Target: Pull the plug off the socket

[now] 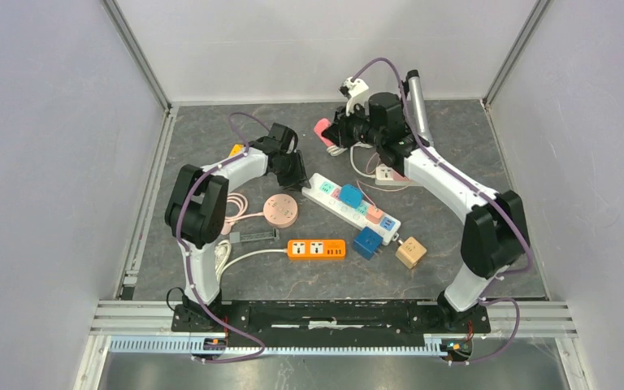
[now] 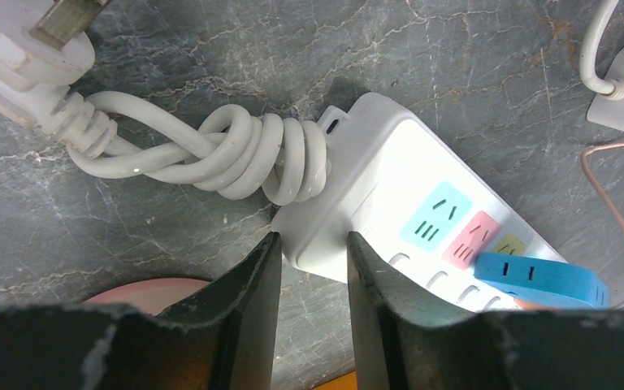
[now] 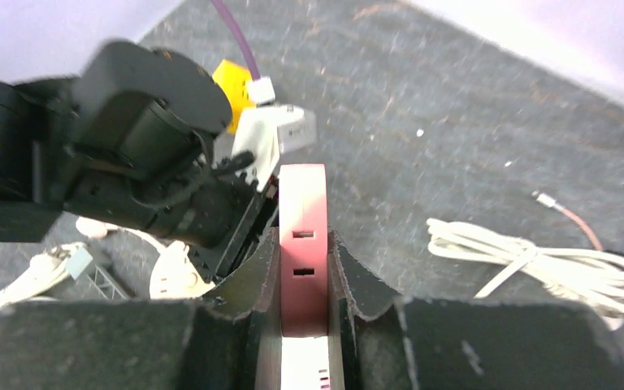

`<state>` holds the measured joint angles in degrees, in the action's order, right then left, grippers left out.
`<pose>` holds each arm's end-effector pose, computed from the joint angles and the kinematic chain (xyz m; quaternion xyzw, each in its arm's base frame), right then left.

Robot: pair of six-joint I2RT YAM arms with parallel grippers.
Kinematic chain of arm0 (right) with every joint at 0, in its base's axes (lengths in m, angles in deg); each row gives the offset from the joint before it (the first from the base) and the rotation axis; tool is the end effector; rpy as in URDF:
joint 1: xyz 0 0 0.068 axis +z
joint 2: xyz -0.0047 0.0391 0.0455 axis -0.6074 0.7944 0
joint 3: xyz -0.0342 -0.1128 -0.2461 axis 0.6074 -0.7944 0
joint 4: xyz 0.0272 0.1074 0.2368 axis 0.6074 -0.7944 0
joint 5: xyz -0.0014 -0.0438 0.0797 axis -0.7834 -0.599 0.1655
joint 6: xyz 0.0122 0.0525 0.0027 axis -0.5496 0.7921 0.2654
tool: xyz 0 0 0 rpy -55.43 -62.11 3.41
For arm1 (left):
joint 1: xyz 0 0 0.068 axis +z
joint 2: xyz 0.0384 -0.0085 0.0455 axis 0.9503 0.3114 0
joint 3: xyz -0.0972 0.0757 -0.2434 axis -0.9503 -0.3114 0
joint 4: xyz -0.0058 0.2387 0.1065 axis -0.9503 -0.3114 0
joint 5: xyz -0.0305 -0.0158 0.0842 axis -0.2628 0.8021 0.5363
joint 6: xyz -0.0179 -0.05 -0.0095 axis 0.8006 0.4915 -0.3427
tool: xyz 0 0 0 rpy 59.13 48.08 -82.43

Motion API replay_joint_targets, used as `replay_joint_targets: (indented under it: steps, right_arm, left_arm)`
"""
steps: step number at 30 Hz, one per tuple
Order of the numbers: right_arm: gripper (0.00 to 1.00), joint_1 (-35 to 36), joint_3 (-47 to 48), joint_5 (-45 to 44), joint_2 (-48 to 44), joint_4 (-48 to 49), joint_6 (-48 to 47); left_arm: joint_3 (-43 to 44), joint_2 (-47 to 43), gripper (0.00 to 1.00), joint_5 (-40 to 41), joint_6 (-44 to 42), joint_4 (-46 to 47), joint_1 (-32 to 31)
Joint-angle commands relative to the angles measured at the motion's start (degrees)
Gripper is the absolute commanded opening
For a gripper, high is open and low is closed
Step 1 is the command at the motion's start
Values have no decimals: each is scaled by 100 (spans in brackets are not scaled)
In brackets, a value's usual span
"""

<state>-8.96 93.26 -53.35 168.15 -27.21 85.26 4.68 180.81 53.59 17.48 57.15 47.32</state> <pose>0.3580 0.2084 0.3123 -0.2390 0.7841 0.3200 0.4750 0.3725 -0.1786 0.1690 -0.0616 0.9617 -0.2131 0.1608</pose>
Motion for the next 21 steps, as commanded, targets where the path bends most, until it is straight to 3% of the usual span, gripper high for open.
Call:
replay_joint_targets:
  steps: [1, 4, 8, 14, 20, 21]
  right_arm:
    - [0, -14, -347, -580, -470, 868, 111]
    - [0, -17, -198, -482, -294, 769, 200]
    - [0, -23, -85, -193, -10, 914, 458]
    - [0, -40, -13, 199, 654, 1573, 1226]
    - [0, -200, -112, 702, 1563, 2605, 2387]
    - [1, -199, -87, 771, 1691, 2721, 2478]
  left_arm:
    - [202, -106, 42, 154, -240, -716, -170]
    - [582, -550, 49, 342, -241, -817, -154]
    - [794, -1134, 58, 1568, -52, -1226, -135]
    - [99, -2228, 72, 3018, 267, -1292, -65]
    - [-528, -3149, 99, 3529, 372, -1068, -47]
    - [-596, -3246, 100, 3574, 358, -1056, -43]
